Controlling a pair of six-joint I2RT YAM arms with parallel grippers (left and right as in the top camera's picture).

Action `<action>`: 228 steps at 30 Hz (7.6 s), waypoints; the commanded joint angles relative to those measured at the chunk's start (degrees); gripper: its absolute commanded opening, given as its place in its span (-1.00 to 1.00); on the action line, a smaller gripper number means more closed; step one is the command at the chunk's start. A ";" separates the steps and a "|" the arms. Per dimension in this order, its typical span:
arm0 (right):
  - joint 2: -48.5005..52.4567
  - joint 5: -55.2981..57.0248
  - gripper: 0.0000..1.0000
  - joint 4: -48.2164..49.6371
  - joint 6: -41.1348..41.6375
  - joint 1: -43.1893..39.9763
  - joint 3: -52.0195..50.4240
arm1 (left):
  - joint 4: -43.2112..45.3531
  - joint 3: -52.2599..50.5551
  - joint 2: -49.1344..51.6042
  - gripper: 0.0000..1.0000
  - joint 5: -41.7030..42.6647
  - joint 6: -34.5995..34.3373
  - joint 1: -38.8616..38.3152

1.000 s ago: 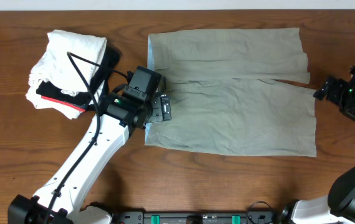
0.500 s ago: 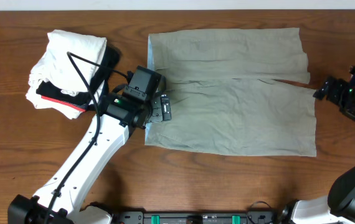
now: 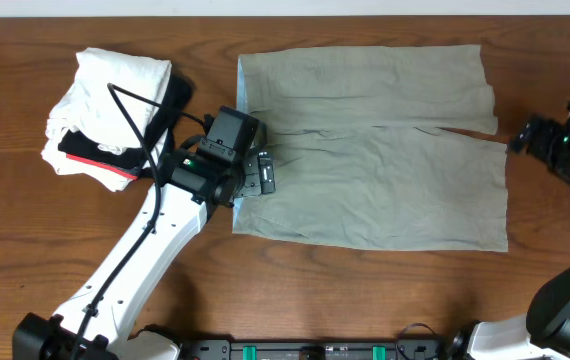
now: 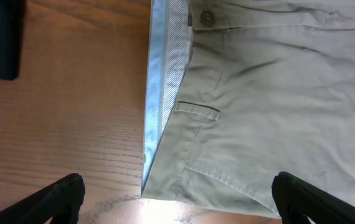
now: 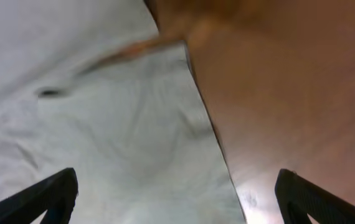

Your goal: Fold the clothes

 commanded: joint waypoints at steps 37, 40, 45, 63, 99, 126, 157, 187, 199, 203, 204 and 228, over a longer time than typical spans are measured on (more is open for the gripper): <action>-0.35 15.63 0.05 11.37 22.32 -0.09 -33.99 | 1.51 0.48 -0.22 0.96 -0.87 0.13 0.13; -0.35 11.67 -0.02 17.16 21.86 -0.09 -36.79 | 1.51 0.46 -0.22 0.96 -0.87 0.11 0.13; -0.35 10.34 -0.35 19.85 21.88 -0.09 -38.01 | 1.51 0.46 -0.22 0.96 -0.87 0.11 0.13; -0.37 10.34 -0.98 19.34 21.86 -0.09 -37.97 | 3.30 0.46 -0.22 0.90 -0.85 0.11 0.13; -0.37 10.38 -0.97 18.60 21.84 -0.09 -37.97 | 8.83 -14.36 16.94 0.44 7.48 -6.16 0.13; -10.99 10.62 -0.98 8.13 19.04 0.00 -32.17 | 2.23 -14.27 7.28 -0.88 10.14 -6.14 0.13; -24.15 7.41 -0.98 -15.80 15.85 0.02 -15.96 | -20.26 -12.00 -19.08 -0.88 10.29 -13.31 -7.32; -11.15 1.05 -0.97 7.30 15.67 11.23 -1.53 | -1.22 0.52 -10.95 -0.88 -8.20 -8.17 7.10; -3.13 1.42 -0.98 21.27 17.84 16.24 -1.53 | 10.38 0.52 -4.22 -0.88 -8.92 -7.37 10.62; 0.24 1.84 -0.97 24.46 18.03 17.38 -1.53 | 12.37 0.52 -0.74 -0.88 -12.52 -7.34 11.15; 1.03 1.90 -0.98 25.16 18.01 17.62 -1.53 | 12.92 0.52 0.26 -0.88 -13.00 -7.32 11.13; 15.37 5.07 -0.74 41.44 17.97 22.64 -1.53 | 25.88 0.48 16.24 -0.10 -14.32 -7.32 15.74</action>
